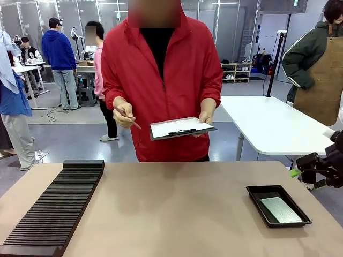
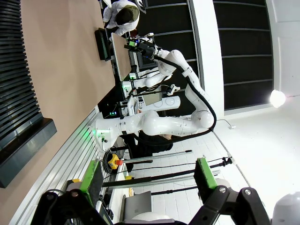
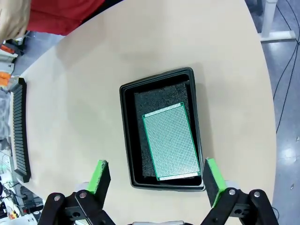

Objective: Inspect the PCB.
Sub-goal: Place the Blank PCB in the ESD tray.

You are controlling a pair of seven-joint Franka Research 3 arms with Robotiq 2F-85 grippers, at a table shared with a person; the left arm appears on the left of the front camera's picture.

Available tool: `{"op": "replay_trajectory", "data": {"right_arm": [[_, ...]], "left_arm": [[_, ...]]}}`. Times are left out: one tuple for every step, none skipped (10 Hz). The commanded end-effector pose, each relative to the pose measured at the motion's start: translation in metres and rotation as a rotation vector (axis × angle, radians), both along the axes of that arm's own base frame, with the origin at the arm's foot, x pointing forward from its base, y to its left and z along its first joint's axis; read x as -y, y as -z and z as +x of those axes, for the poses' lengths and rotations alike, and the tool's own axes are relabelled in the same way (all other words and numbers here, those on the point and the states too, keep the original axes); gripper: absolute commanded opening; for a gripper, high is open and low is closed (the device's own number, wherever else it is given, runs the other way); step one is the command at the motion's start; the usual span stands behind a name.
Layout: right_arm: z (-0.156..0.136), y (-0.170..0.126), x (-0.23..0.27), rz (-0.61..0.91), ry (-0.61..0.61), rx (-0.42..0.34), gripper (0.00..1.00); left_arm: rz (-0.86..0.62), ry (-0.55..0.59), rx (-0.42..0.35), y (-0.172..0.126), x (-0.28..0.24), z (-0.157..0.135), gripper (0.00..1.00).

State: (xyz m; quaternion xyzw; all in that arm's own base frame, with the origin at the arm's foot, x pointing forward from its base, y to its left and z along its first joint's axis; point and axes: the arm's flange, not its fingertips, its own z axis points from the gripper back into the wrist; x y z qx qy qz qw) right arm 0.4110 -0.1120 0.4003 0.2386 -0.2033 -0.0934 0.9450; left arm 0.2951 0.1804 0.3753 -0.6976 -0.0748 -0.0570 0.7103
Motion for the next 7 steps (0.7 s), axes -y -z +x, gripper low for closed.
{"op": "replay_trajectory", "data": {"right_arm": [[0.001,0.000,-0.002,-0.009,0.002,-0.001,1.00],[0.001,0.000,-0.002,-0.009,0.002,-0.001,1.00],[0.001,0.000,-0.002,-0.009,0.002,-0.001,1.00],[0.001,0.000,-0.002,-0.009,0.002,-0.001,1.00],[0.001,0.000,-0.002,-0.009,0.002,-0.001,1.00],[0.000,0.000,-0.001,0.000,-0.003,0.000,1.00],[-0.023,-0.030,0.012,0.092,-0.018,0.017,1.00]], "left_arm": [[0.004,0.000,-0.004,-0.003,-0.001,0.003,1.00],[0.004,0.000,-0.004,-0.003,-0.001,0.003,1.00],[0.004,0.000,-0.004,-0.003,-0.001,0.003,1.00],[0.004,0.000,-0.004,-0.003,-0.001,0.003,1.00],[0.004,0.000,-0.004,-0.003,-0.001,0.003,1.00],[0.004,0.000,-0.004,-0.003,-0.001,0.003,1.00],[0.004,0.000,-0.004,-0.003,-0.001,0.003,1.00]]}}
